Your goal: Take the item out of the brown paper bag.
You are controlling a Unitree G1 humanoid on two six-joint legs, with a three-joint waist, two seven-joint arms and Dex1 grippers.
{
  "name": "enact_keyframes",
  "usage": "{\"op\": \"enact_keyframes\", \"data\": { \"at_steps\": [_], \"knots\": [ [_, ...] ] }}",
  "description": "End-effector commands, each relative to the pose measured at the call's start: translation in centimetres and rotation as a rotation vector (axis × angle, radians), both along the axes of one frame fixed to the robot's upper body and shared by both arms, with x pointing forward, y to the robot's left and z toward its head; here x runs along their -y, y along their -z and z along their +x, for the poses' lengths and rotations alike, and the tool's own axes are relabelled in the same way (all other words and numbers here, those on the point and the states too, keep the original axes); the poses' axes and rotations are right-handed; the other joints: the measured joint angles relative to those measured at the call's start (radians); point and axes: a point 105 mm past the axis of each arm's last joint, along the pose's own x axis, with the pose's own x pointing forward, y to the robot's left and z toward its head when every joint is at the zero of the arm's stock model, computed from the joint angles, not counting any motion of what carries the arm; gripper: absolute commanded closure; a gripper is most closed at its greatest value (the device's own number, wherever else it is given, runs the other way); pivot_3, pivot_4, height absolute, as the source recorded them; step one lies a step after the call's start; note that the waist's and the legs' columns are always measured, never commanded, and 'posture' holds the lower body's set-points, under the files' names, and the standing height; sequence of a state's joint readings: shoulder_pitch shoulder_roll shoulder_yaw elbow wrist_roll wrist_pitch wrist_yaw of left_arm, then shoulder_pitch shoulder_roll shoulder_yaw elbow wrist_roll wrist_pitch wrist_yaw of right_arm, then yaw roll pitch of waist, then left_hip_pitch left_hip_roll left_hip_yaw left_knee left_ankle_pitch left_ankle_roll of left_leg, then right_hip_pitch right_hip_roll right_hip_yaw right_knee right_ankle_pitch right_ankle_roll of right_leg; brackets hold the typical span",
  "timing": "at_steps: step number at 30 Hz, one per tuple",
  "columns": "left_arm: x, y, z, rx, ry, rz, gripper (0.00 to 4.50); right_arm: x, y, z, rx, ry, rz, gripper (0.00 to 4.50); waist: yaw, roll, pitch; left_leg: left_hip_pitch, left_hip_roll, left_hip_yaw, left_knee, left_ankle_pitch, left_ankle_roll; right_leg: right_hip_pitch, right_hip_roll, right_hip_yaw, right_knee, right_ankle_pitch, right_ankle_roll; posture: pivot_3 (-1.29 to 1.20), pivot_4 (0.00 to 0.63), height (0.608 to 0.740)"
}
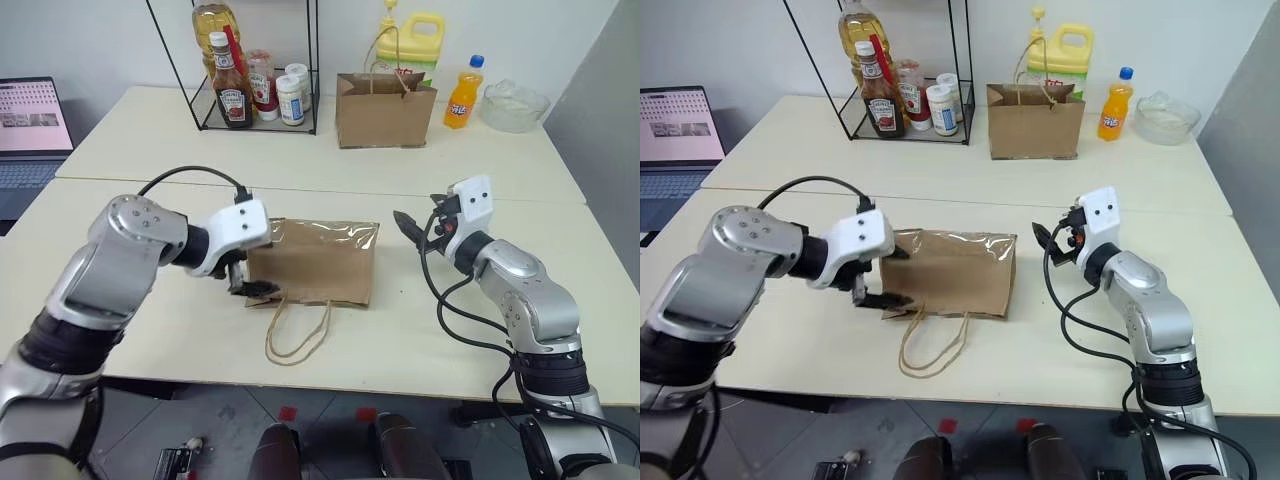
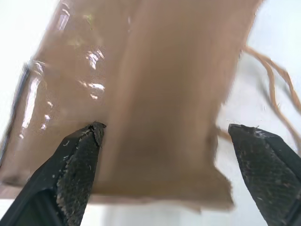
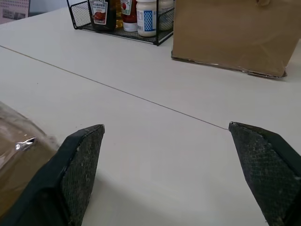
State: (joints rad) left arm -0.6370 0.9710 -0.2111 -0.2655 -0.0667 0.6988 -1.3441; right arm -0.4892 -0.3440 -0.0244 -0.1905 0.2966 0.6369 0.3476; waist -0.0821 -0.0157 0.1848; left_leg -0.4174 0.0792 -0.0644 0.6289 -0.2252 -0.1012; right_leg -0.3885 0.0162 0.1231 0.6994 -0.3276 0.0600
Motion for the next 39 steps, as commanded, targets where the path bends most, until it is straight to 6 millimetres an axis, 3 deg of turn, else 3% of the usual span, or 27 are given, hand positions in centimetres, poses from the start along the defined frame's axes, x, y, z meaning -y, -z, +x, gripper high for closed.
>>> {"op": "enact_keyframes", "data": {
  "at_steps": [1,6,9,16,28,31,39],
  "knots": [
    [0.4,-3.1,-0.4,0.147,0.2,0.035,0.0,-0.2,-1.2,-0.3,0.053,-0.023,0.007,0.05,0.002,0.0,0.0,0.0,0.0,0.0,0.0,0.0,0.0,0.0,0.0,0.0,0.0,0.0,0.0,0.0,0.15,0.74],
    [0.9,-3.2,-0.9,0.331,0.464,0.102,0.0,-0.7,-0.7,-0.5,0.043,-0.047,-0.006,0.05,0.005,0.0,0.0,0.0,0.0,0.001,0.0,0.0,0.0,0.0,0.0,0.001,-0.001,0.0,0.0,0.0,0.15,0.74],
    [1.1,-1.4,-1.6,0.367,0.594,0.118,0.0,-1.0,-0.6,-0.9,0.041,-0.072,-0.015,0.05,0.006,0.0,0.0,0.0,0.0,0.001,0.0,0.0,0.0,0.0,0.0,0.001,-0.001,0.0,0.0,0.0,0.15,0.74],
    [1.3,1.1,-2.1,0.372,0.696,0.079,0.0,-0.5,0.9,-2.7,0.01,-0.147,-0.095,0.05,0.005,0.0,0.0,-0.001,0.0,0.001,0.0,0.0,0.0,0.0,0.0,0.001,-0.002,0.0,0.0,0.0,0.15,0.74],
    [2.7,4.6,-2.1,0.376,0.739,0.03,0.0,1.1,1.5,-4.0,0.012,-0.2,-0.24,0.05,0.002,0.0,0.0,0.0,0.0,0.001,0.001,0.0,0.0,0.0,0.0,0.001,-0.001,0.0,0.0,0.0,0.15,0.74],
    [3.5,4.2,-1.6,0.342,0.635,-0.089,0.57,1.0,1.8,-5.6,0.057,-0.311,-0.356,0.0,0.004,0.0,0.0,0.0,-0.001,0.001,0.001,0.0,0.001,0.001,0.0,0.002,-0.001,0.0,0.0,0.0,0.15,0.74],
    [3.8,2.3,-1.0,0.146,0.369,-0.363,3.09,-0.3,5.0,-10.0,0.32,-0.696,-0.732,0.0,-0.003,0.0,0.0,0.001,0.0,0.001,0.001,0.0,0.001,0.001,0.0,0.001,-0.001,0.0,0.0,0.0,0.15,0.74]
  ]
}}
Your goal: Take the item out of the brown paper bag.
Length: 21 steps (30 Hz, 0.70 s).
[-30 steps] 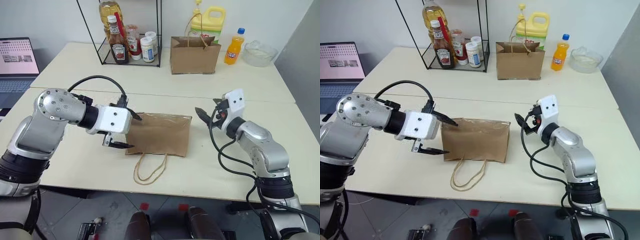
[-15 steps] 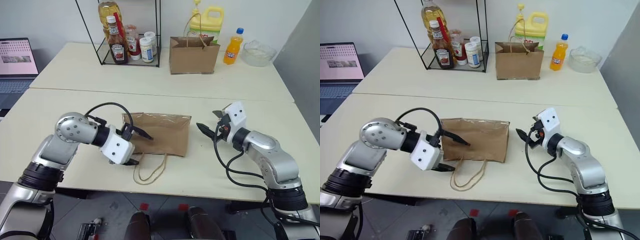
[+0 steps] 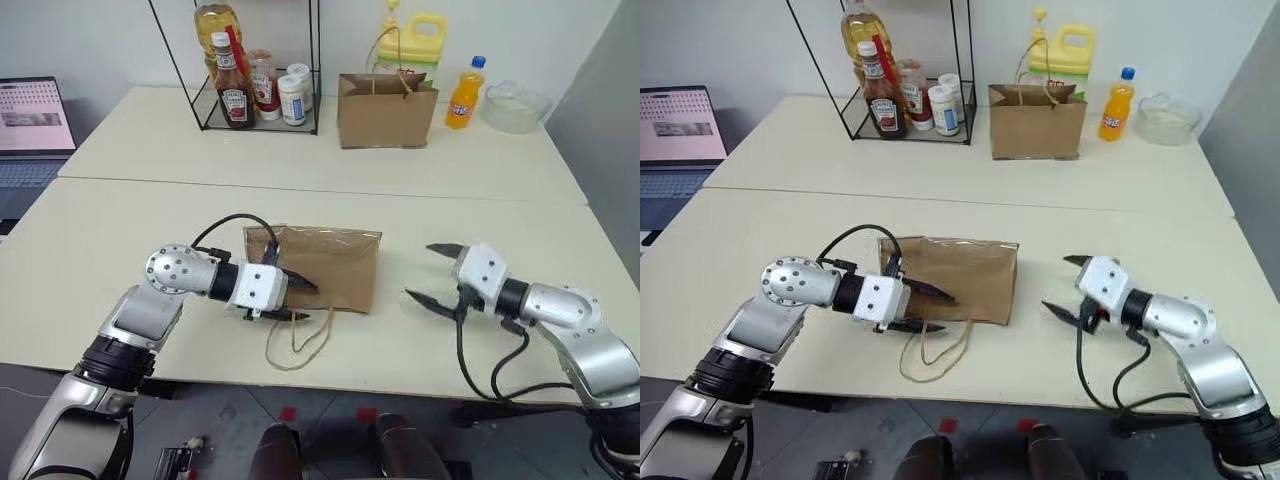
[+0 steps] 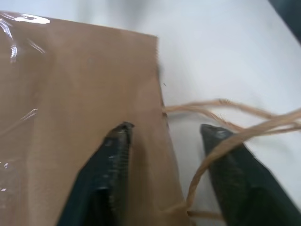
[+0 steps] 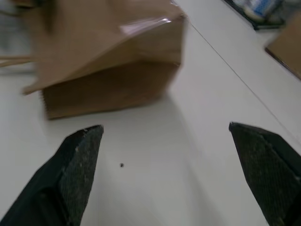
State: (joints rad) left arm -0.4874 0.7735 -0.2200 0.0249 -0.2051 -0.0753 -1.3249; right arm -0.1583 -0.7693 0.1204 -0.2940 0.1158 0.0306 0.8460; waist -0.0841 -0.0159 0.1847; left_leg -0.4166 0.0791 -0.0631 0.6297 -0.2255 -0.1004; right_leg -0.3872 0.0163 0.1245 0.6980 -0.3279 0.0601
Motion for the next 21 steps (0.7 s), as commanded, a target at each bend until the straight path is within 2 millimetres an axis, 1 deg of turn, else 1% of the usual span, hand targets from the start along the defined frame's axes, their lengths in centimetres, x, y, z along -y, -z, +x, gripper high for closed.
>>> {"op": "enact_keyframes", "data": {
  "at_steps": [1,2,3,4,5,9,12,14,16,18,21],
  "knots": [
    [0.2,-2.0,-0.1,-0.063,-0.062,-0.105,3.4,-1.4,0.6,-1.6,0.154,-0.219,-0.101,0.0,-0.001,0.0,0.0,0.0,0.0,0.0,0.0,0.0,0.0,0.0,0.0,0.0,0.0,0.0,0.0,0.0,0.15,0.74],
    [0.4,-2.3,-0.1,-0.094,-0.086,-0.131,3.79,-1.7,1.0,-1.9,0.2,-0.276,-0.124,0.0,-0.001,0.0,0.0,0.0,0.0,0.0,0.0,0.0,0.0,0.0,0.0,0.0,0.0,0.0,0.0,0.0,0.15,0.74],
    [0.4,-2.5,0.1,-0.128,-0.12,-0.158,4.01,-2.2,1.5,-2.3,0.269,-0.355,-0.151,0.0,-0.001,0.0,0.0,0.001,0.0,0.0,0.0,0.0,0.0,0.001,0.0,0.0,0.0,0.0,0.0,0.0,0.15,0.74],
    [0.4,-2.7,0.3,-0.151,-0.144,-0.175,4.38,-2.4,1.9,-2.6,0.318,-0.412,-0.168,0.0,-0.001,0.0,0.0,0.001,0.0,0.0,0.001,0.0,0.0,0.001,0.0,0.0,0.0,0.0,0.0,0.0,0.15,0.74],
    [0.4,-2.8,0.4,-0.188,-0.169,-0.192,4.48,-2.8,2.4,-2.8,0.363,-0.475,-0.182,0.0,0.0,0.0,0.0,0.001,0.0,0.0,0.001,0.0,0.0,0.002,0.0,0.0,0.0,0.0,0.0,0.0,0.15,0.74],
    [0.3,-2.9,0.3,-0.278,-0.233,-0.225,4.48,-3.8,3.8,-3.2,0.464,-0.621,-0.19,0.0,-0.001,0.0,0.0,0.002,0.0,0.0,0.001,0.0,0.0,0.002,0.0,0.0,0.0,0.0,0.0,0.0,0.15,0.74],
    [0.3,-2.9,0.2,-0.312,-0.26,-0.233,4.48,-4.1,4.9,-3.2,0.505,-0.694,-0.21,0.0,0.0,0.0,0.0,0.002,0.0,0.0,0.001,0.001,0.0,0.002,0.0,0.0,0.0,0.0,0.0,0.0,0.15,0.74],
    [0.2,-2.9,0.0,-0.316,-0.263,-0.232,4.48,-4.4,5.8,-2.9,0.526,-0.726,-0.244,0.0,-0.002,-0.001,0.0,0.003,0.0,0.0,0.001,0.001,0.0,0.003,0.0,0.0,0.0,0.0,0.0,0.0,0.15,0.74],
    [0.2,-2.9,-0.2,-0.317,-0.264,-0.231,4.48,-4.9,6.0,-2.4,0.561,-0.741,-0.256,0.0,-0.003,-0.001,0.0,0.008,0.0,0.0,0.0,0.001,0.0,0.007,0.0,0.0,0.0,0.0,0.0,0.0,0.15,0.74],
    [0.2,-3.0,-0.2,-0.321,-0.274,-0.241,4.48,-5.3,6.2,-1.8,0.588,-0.736,-0.265,0.0,-0.004,-0.002,0.0,0.018,0.0,0.0,-0.002,0.0,0.0,0.017,0.0,0.0,0.0,-0.001,-0.003,0.0,0.15,0.74],
    [0.3,-3.0,-0.3,-0.322,-0.279,-0.242,4.48,-5.7,6.6,-1.5,0.607,-0.742,-0.272,0.0,-0.005,-0.003,-0.001,0.021,0.0,0.0,-0.001,0.0,0.0,0.019,0.0,0.001,0.001,-0.002,-0.003,0.0,0.15,0.74]
  ]
}}
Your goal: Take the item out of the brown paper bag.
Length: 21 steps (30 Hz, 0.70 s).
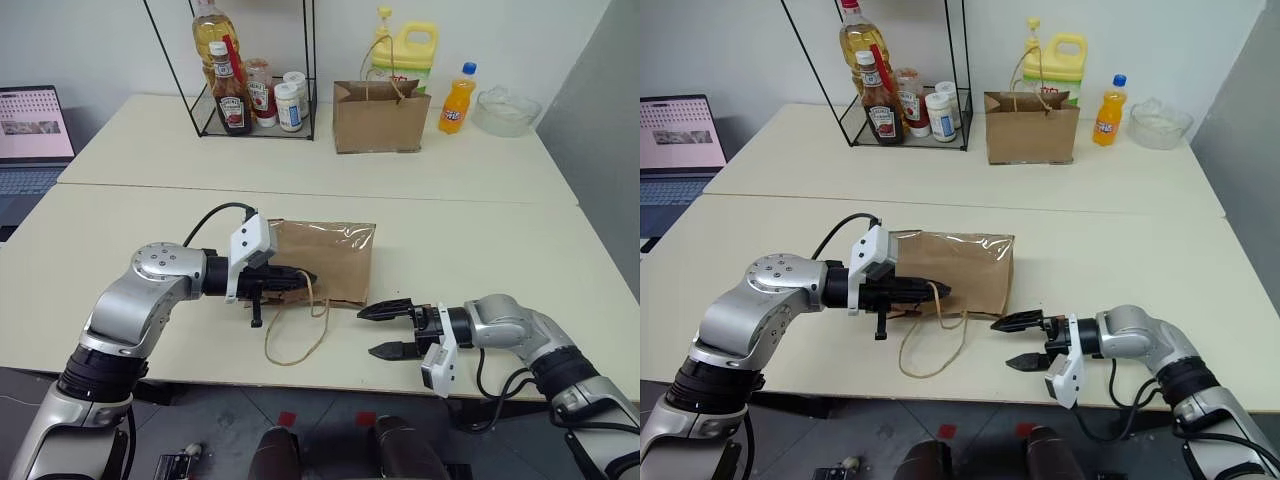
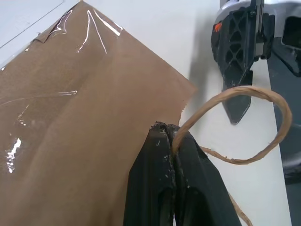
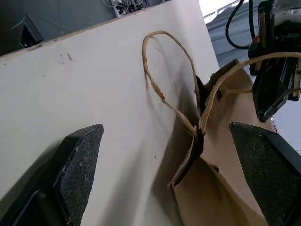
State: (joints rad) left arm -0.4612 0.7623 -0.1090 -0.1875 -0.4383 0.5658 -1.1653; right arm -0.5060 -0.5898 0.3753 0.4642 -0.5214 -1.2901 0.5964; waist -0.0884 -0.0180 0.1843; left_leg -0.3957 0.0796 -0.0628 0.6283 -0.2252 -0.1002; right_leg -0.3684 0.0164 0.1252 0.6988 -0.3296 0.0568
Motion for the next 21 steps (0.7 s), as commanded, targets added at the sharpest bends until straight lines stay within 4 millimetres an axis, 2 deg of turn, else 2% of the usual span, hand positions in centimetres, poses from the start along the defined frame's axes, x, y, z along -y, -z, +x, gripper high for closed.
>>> {"op": "enact_keyframes", "data": {
  "at_steps": [1,3,7,10,18,21],
  "knots": [
    [-0.1,-1.1,-0.3,0.036,-0.001,-0.019,4.5,-0.1,1.8,0.3,-0.008,0.008,-0.065,0.18,-0.001,-0.001,0.0,0.0,0.0,0.0,0.0,0.0,0.0,0.0,0.0,0.0,0.0,0.0,0.0,0.0,0.15,0.74],
    [0.0,-1.3,-0.4,0.033,-0.004,-0.023,4.5,-0.5,1.8,0.6,0.011,0.002,-0.061,0.55,-0.002,-0.001,-0.001,0.001,0.0,0.0,0.0,0.0,0.0,0.0,0.0,0.001,0.0,0.0,0.0,0.0,0.15,0.74],
    [0.0,-1.6,-0.2,0.03,-0.015,-0.033,4.5,-1.6,1.6,1.2,0.056,0.001,-0.047,1.94,-0.002,-0.001,-0.001,0.001,0.0,0.0,0.0,0.0,0.0,0.0,0.0,0.001,0.001,0.0,0.0,0.0,0.15,0.74],
    [0.1,-1.9,0.0,0.025,-0.023,-0.044,4.5,-2.2,2.2,1.5,0.077,0.006,-0.068,3.09,-0.002,-0.001,-0.001,0.001,0.0,0.0,0.0,0.0,0.0,0.0,0.0,0.0,0.001,0.0,0.0,0.0,0.15,0.74],
    [0.1,-1.5,-0.3,0.014,-0.01,-0.021,4.5,-3.9,3.1,1.1,0.088,-0.029,-0.071,3.09,-0.007,-0.008,-0.005,0.002,0.0,0.0,0.0,0.0,0.0,0.0,0.001,0.001,0.001,0.0,0.0,0.0,0.15,0.74],
    [0.2,-1.4,-0.4,0.007,-0.006,-0.022,4.5,-4.6,3.6,1.4,0.109,-0.028,-0.109,2.53,-0.019,-0.011,-0.007,0.003,0.001,-0.001,-0.001,0.0,0.0,0.0,0.002,0.001,0.002,0.0,0.0,0.0,0.15,0.74]
  ]
}}
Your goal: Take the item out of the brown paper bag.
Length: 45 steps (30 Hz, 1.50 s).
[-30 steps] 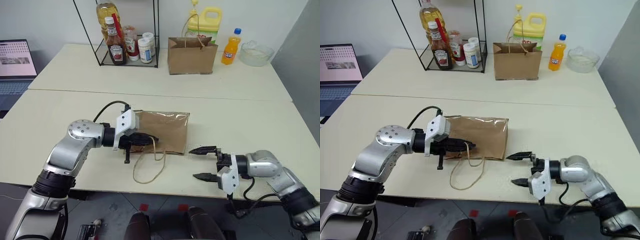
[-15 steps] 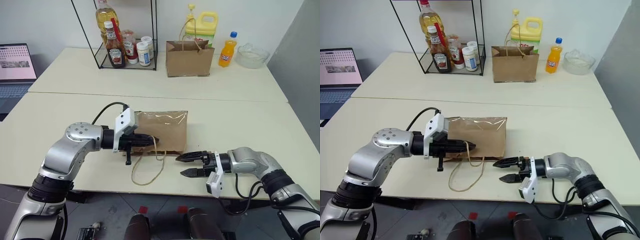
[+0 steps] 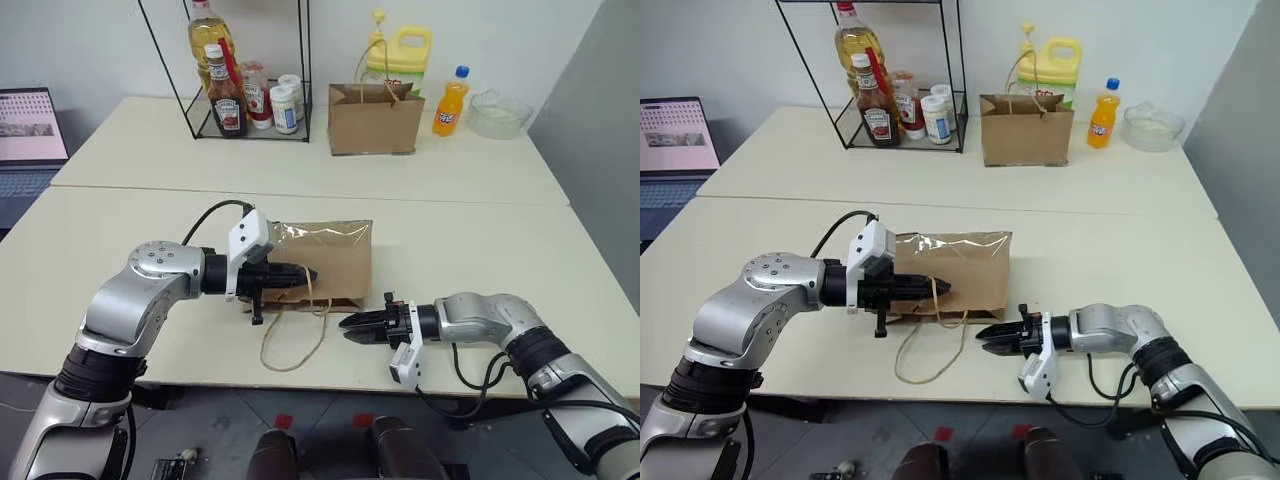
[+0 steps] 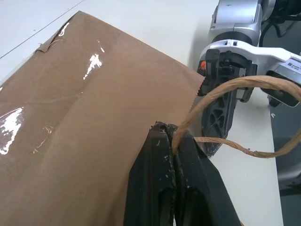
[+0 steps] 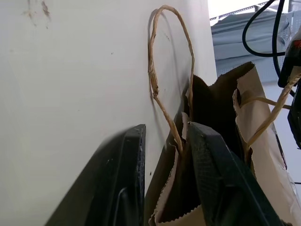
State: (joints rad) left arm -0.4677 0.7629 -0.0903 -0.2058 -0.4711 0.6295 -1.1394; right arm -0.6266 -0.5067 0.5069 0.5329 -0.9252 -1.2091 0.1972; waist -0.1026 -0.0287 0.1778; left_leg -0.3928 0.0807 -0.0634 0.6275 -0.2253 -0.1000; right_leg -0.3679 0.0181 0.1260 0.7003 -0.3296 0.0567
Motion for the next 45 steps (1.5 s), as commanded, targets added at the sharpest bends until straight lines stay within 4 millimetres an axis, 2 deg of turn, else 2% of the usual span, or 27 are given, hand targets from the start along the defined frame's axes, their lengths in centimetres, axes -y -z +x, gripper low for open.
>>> {"op": "enact_keyframes", "data": {
  "at_steps": [1,4,8,16,23,26,31,33,36,37,43,45],
  "knots": [
    [0.2,-0.9,-0.5,0.034,0.025,0.001,4.5,-1.0,2.1,0.1,0.008,0.012,-0.102,2.23,-0.009,0.0,0.0,0.0,0.0,0.0,0.0,0.0,0.0,0.0,0.0,0.0,0.0,0.0,0.0,0.0,0.15,0.74],
    [0.3,-0.9,-0.6,0.026,0.029,0.001,4.5,-1.2,2.6,0.8,0.072,0.021,-0.15,1.22,-0.011,0.0,0.0,0.001,0.0,0.0,0.0,0.0,0.0,0.0,0.0,0.0,0.003,-0.001,-0.001,0.0,0.15,0.74],
    [0.3,-0.9,-0.6,0.023,0.027,-0.002,4.5,-1.5,3.2,1.2,0.106,0.017,-0.194,0.1,-0.013,-0.001,-0.001,0.003,0.0,0.0,0.0,0.0,0.0,0.001,0.001,0.001,0.004,-0.001,-0.001,0.0,0.15,0.74],
    [0.3,-1.0,-0.7,0.02,0.022,-0.009,4.5,-2.6,4.1,2.0,0.176,0.04,-0.266,0.04,-0.021,-0.004,-0.003,0.029,0.0,0.001,-0.005,0.0,0.001,0.022,0.001,0.004,0.004,-0.009,-0.001,0.0,0.15,0.74],
    [0.2,-1.1,-0.7,0.018,0.012,-0.012,4.5,-3.4,4.3,1.3,0.156,0.013,-0.247,0.04,-0.035,-0.004,-0.003,0.03,0.0,0.001,-0.005,0.0,0.001,0.023,0.002,0.004,0.004,-0.009,0.0,0.0,0.15,0.74],
    [0.2,-1.2,-0.6,0.02,0.011,-0.013,4.5,-3.8,4.5,1.0,0.151,0.007,-0.248,0.77,-0.037,-0.004,-0.003,0.03,0.0,0.0,-0.006,0.0,0.001,0.023,0.002,0.004,0.004,-0.009,0.0,0.0,0.15,0.74],
    [0.2,-1.2,-0.4,0.023,0.01,-0.014,4.5,-4.2,4.4,1.0,0.143,0.009,-0.232,2.7,-0.035,-0.005,-0.003,0.029,0.0,0.0,-0.008,0.0,0.0,0.022,0.002,0.003,0.003,-0.01,-0.002,0.0,0.15,0.74],
    [0.2,-1.2,-0.4,0.023,0.011,-0.013,4.5,-4.2,4.3,1.0,0.144,0.012,-0.222,3.48,-0.035,-0.01,-0.006,0.029,0.0,0.0,-0.011,0.0,0.0,0.023,0.002,0.003,0.0,-0.01,-0.003,0.0,0.15,0.74],
    [0.2,-1.1,-0.4,0.023,0.011,-0.011,4.5,-4.1,4.1,1.0,0.14,0.017,-0.208,4.33,-0.035,-0.014,-0.008,0.03,0.0,0.0,-0.015,0.0,0.0,0.023,0.002,0.003,-0.003,-0.009,-0.003,0.0,0.15,0.74],
    [0.2,-1.1,-0.3,0.022,0.01,-0.01,4.5,-4.0,4.0,1.0,0.138,0.019,-0.204,4.46,-0.035,-0.014,-0.009,0.03,0.0,0.0,-0.015,0.0,0.0,0.023,0.002,0.003,-0.003,-0.009,-0.003,0.0,0.15,0.74],
    [0.0,-1.0,-0.2,0.028,0.001,-0.006,4.5,-3.6,3.2,1.2,0.107,0.053,-0.147,4.46,-0.031,-0.014,-0.009,0.029,0.0,0.0,-0.016,0.0,0.0,0.023,0.0,0.002,-0.004,-0.011,0.0,0.0,0.15,0.74],
    [-0.3,-1.6,0.5,0.041,-0.031,-0.018,4.5,-3.1,2.9,0.9,0.02,0.073,-0.116,4.46,-0.029,-0.014,-0.008,0.029,0.0,0.0,-0.016,0.0,0.0,0.023,0.0,0.002,-0.005,-0.011,0.0,0.0,0.15,0.74]
  ]
}}
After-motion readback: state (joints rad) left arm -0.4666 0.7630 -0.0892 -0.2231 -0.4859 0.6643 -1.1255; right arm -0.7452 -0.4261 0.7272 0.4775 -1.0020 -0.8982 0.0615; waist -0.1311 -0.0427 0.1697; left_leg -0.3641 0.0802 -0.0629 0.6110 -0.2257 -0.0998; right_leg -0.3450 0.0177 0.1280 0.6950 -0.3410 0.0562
